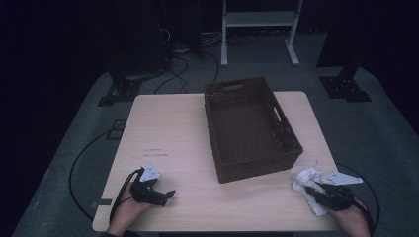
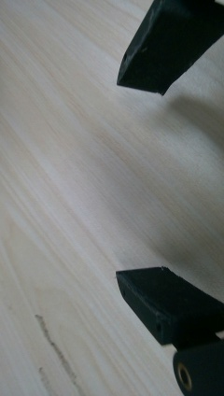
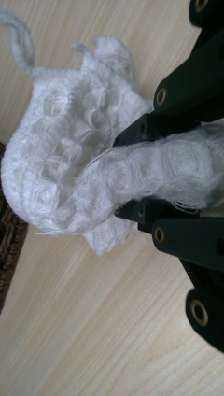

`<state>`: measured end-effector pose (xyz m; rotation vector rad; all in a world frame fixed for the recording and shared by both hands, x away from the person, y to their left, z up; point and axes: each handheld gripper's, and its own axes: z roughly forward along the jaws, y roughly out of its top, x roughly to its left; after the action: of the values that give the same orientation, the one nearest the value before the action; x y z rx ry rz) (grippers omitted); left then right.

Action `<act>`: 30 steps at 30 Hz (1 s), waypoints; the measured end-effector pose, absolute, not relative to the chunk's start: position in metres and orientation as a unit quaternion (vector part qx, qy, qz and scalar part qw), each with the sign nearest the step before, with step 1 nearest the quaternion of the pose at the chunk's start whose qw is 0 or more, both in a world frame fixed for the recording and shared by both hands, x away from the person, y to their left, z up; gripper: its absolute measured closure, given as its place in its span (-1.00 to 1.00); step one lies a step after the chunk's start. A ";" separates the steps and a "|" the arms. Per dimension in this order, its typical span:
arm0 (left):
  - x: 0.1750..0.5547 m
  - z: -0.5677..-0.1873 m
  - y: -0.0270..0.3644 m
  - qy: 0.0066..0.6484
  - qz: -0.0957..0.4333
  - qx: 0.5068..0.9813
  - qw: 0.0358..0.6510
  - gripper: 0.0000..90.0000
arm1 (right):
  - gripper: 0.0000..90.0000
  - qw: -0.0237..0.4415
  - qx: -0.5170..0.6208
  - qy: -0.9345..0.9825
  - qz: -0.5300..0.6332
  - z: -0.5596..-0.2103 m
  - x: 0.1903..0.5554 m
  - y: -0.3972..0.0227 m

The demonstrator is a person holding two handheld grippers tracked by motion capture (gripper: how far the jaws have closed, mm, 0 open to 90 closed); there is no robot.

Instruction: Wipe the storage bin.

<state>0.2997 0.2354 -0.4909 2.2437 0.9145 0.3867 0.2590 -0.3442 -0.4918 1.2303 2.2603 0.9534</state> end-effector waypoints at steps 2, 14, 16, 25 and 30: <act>0.300 -0.492 0.235 0.352 0.147 0.862 0.334 -0.94 | 0.33 0.194 0.445 0.804 0.343 -0.492 0.260 -0.345; 0.302 -0.497 0.238 0.349 0.147 0.861 0.339 -1.00 | -0.14 0.206 0.451 0.773 0.396 -0.467 0.253 -0.348; 0.301 -0.499 0.239 0.347 0.149 0.859 0.347 -1.00 | -0.13 0.209 0.448 0.770 0.404 -0.460 0.253 -0.347; 0.300 -0.500 0.242 0.345 0.152 0.856 0.354 -1.00 | 0.34 0.205 0.461 0.754 0.420 -0.442 0.270 -0.344; 0.300 -0.500 0.242 0.345 0.153 0.856 0.354 -1.00 | 0.74 0.216 0.466 0.750 0.417 -0.435 0.286 -0.345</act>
<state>0.2998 0.2424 -0.5003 2.2129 0.8924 0.3955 0.2858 -0.3447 -0.4350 1.2909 2.0781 1.1556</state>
